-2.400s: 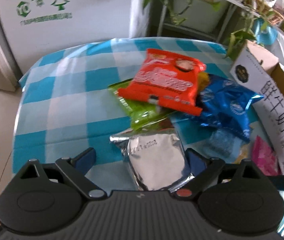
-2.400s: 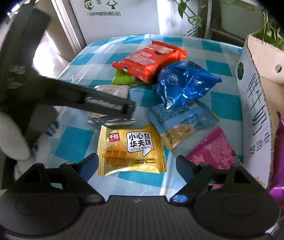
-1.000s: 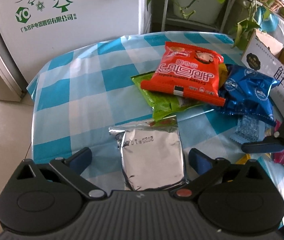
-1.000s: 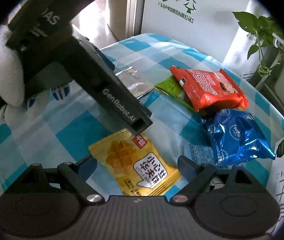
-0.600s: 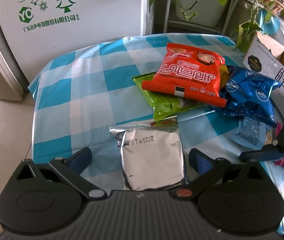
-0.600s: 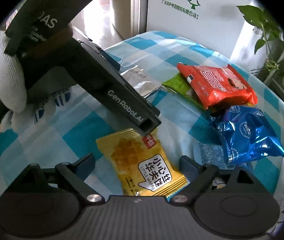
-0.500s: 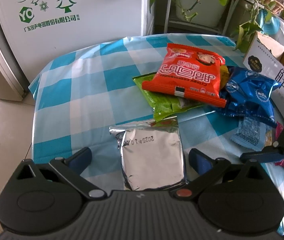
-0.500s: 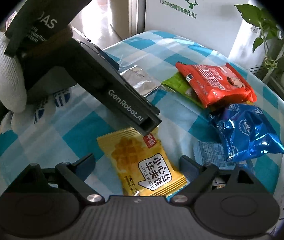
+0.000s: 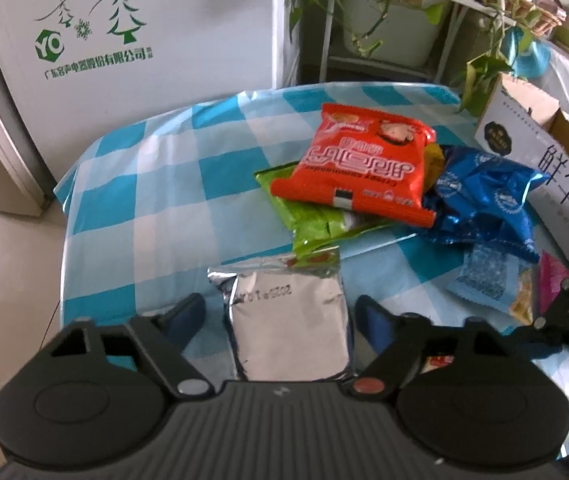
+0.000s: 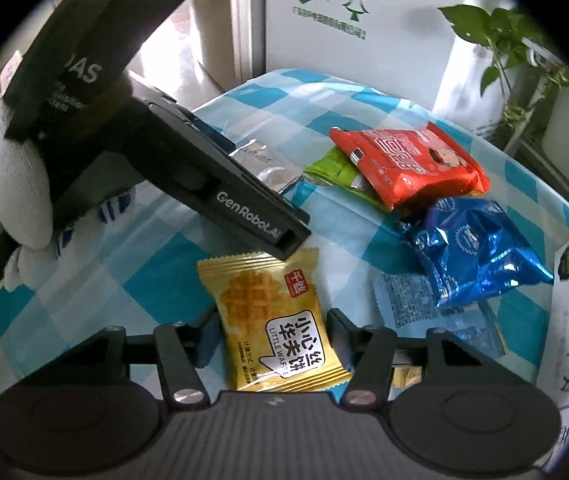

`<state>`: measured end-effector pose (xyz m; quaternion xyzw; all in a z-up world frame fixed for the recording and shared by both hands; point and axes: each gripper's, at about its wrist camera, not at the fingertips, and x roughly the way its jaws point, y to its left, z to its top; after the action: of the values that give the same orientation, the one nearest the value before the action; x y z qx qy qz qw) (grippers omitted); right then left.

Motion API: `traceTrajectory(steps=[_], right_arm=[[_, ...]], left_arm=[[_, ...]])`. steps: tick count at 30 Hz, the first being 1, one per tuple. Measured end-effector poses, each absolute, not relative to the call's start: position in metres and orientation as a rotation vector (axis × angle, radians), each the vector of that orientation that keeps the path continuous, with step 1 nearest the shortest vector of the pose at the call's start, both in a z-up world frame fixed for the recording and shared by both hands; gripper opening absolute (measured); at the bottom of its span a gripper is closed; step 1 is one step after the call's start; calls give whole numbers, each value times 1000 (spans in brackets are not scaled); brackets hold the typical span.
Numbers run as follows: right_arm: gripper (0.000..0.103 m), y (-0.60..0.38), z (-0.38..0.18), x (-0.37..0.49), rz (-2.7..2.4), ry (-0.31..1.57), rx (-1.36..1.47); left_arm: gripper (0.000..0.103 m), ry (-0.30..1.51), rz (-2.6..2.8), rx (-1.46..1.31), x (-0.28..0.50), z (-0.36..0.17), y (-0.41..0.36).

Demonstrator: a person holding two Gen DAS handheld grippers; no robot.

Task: Organize snacks
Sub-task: 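Lower the left gripper onto the silver foil packet while the right gripper lowers onto the yellow waffle packet, then close the left gripper on the silver foil packet while the right gripper closes on the waffle packet, then lift both packets and carry them toward the cardboard box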

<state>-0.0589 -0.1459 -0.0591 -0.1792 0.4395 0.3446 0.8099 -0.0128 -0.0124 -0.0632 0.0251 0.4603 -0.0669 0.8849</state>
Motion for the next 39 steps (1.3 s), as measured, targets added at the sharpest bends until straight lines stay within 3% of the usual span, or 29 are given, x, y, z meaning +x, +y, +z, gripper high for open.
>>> traceTrajectory(steps=[3,7,29,39], right_arm=[[61,-150,-58,-58,712,954,-335],[60,-156,-57,-58,677,969,-284],[58,-177,-29,-76,509,921,-197],[58,-189,11,-84,460,845,-134]], left_arm=[[62,951,-134,33,-13,-61,-10],[59,950,-123,20,-15,-60,-9],[58,890,-111,-13,-40,-34,3],[58,848,-123,-49,-57,-18,8]])
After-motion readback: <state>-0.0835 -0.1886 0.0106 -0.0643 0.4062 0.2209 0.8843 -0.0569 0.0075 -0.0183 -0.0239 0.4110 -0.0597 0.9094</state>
